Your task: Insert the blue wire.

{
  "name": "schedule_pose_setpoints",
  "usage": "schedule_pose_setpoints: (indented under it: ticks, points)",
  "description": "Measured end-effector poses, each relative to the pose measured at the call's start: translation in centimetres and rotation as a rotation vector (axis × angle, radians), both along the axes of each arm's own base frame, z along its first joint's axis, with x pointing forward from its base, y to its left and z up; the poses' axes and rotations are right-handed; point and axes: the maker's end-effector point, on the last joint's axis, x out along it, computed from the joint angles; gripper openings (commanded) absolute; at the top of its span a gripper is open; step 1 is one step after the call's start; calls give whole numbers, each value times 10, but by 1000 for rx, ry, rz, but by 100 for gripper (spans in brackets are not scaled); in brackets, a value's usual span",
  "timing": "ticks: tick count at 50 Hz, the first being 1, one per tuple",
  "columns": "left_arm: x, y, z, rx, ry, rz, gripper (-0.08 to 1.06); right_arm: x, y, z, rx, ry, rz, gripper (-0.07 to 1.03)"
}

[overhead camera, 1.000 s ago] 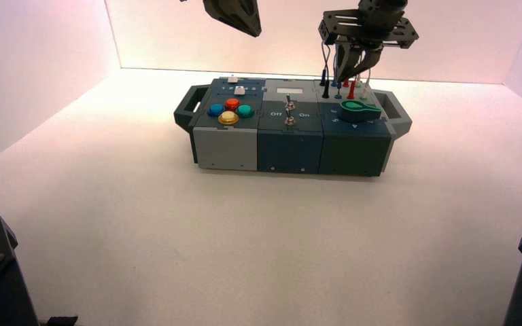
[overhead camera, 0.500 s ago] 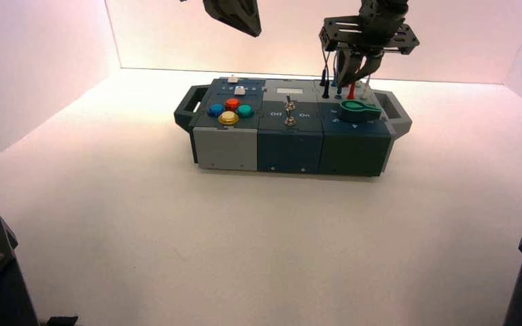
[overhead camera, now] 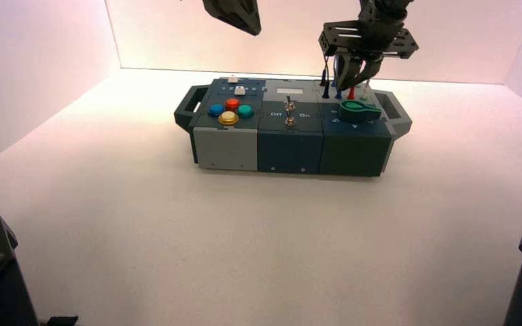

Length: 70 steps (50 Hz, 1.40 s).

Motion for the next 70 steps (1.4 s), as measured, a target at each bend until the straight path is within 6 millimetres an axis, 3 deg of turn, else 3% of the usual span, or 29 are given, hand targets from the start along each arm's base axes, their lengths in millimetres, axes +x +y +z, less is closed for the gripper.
schedule_pose_setpoints:
  ticks: [7,17,20,30,41,61,70]
  points:
    - [-1,0,3,-4,-7,-2,-3,-1,-1,2,-4,11,3,-1]
    - [0,0,9,-10,-19,0,-3,-7,-2,3,-12,46,4,14]
    - [-1,0,11,-13,-23,0,-3,-18,-4,-4,-26,93,11,19]
    - [-1,1,10,-12,-21,0,-3,-19,-3,-1,-29,106,14,27]
    - [-1,1,9,-11,-20,0,-3,-17,-1,8,-29,112,22,28]
    - [-1,1,11,-13,-24,0,-3,-16,2,46,-32,125,43,28]
    - [-1,1,11,-8,-27,-4,-3,-25,-2,57,-63,157,79,27]
